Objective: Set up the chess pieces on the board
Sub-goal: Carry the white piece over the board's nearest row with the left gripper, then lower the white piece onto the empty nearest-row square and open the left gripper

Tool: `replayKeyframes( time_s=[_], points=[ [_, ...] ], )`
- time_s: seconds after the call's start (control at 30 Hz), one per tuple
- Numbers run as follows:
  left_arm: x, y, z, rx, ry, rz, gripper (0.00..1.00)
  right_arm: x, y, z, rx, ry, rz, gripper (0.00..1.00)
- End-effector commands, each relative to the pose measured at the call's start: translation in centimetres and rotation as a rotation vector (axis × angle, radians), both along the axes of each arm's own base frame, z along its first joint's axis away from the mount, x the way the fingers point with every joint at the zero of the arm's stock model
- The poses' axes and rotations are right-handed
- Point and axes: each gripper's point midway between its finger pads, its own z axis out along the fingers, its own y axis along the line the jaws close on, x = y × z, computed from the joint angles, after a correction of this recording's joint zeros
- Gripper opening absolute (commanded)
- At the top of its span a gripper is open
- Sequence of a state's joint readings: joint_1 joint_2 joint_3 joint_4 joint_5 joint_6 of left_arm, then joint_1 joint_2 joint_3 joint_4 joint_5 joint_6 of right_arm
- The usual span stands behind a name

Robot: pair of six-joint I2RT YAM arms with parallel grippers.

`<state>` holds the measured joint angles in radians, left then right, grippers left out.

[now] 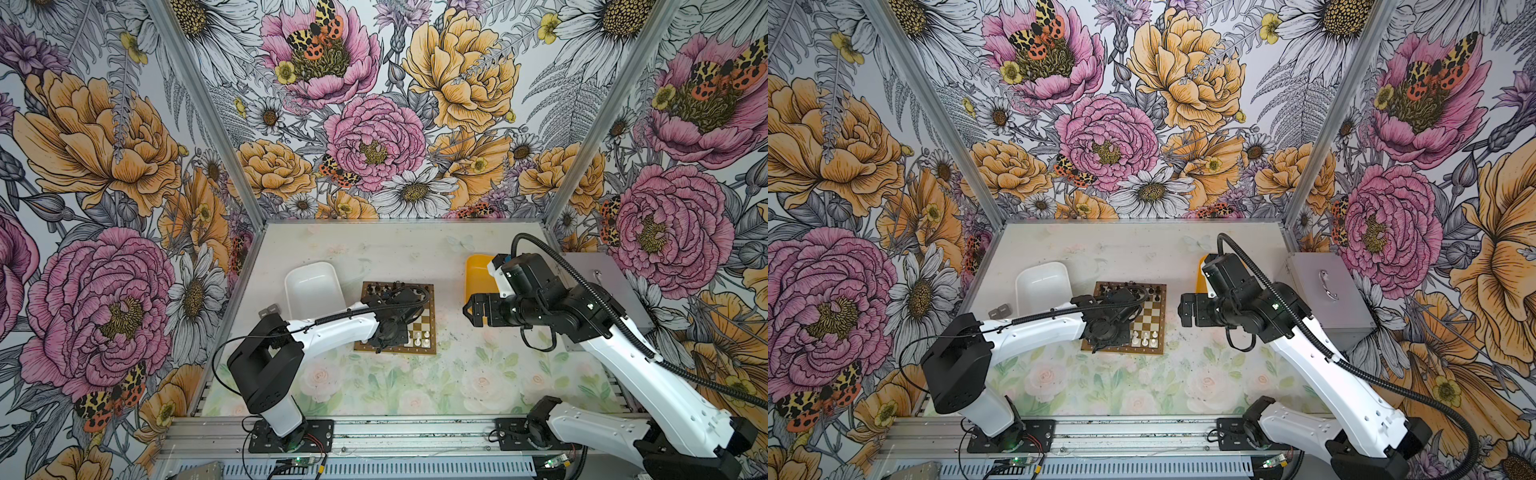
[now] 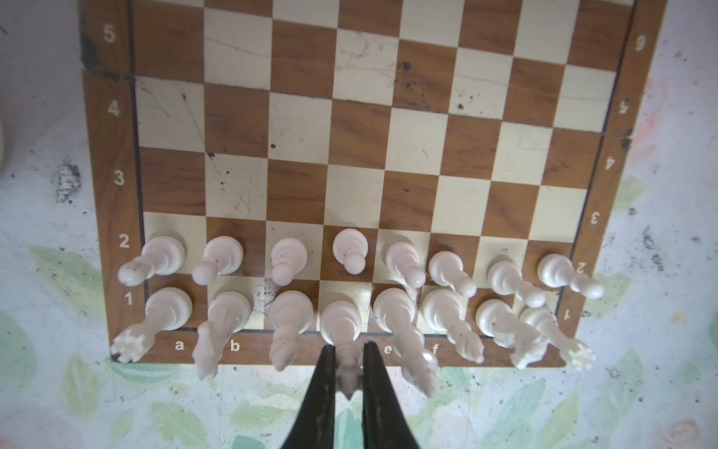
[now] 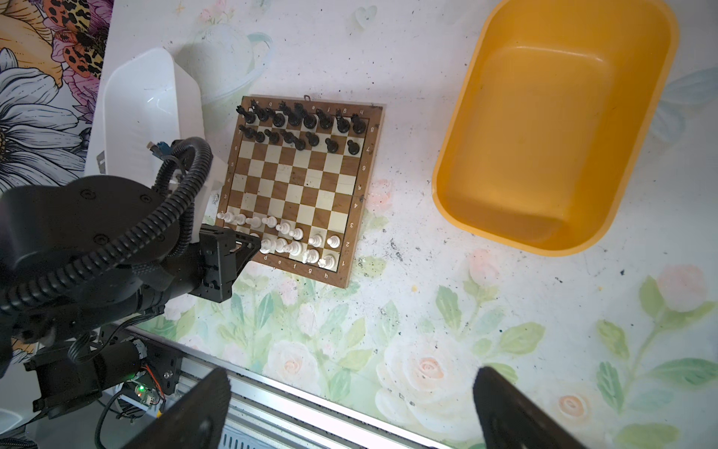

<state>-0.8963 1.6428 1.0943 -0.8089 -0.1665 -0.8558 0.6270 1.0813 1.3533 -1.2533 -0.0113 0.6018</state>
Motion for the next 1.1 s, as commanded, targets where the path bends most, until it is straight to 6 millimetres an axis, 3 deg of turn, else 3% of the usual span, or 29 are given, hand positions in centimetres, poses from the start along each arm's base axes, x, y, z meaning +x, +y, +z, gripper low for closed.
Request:
replayKeyframes(
  time_s=[0.0, 0.7, 1.07],
  points=[
    [0.3, 0.5, -0.3, 0.005, -0.006, -0.004, 0.11, 0.4, -0.2, 1.1, 0.002, -0.034, -0.008, 1.00],
    [0.6, 0.3, 0.5, -0.013, -0.027, -0.015, 0.20, 0.6, -0.2, 1.1, 0.000, -0.029, -0.014, 1.00],
    [1.1, 0.2, 2.6, -0.051, -0.070, -0.008, 0.31, 0.8, 0.0, 1.2, 0.000, -0.032, -0.012, 1.00]
  ],
)
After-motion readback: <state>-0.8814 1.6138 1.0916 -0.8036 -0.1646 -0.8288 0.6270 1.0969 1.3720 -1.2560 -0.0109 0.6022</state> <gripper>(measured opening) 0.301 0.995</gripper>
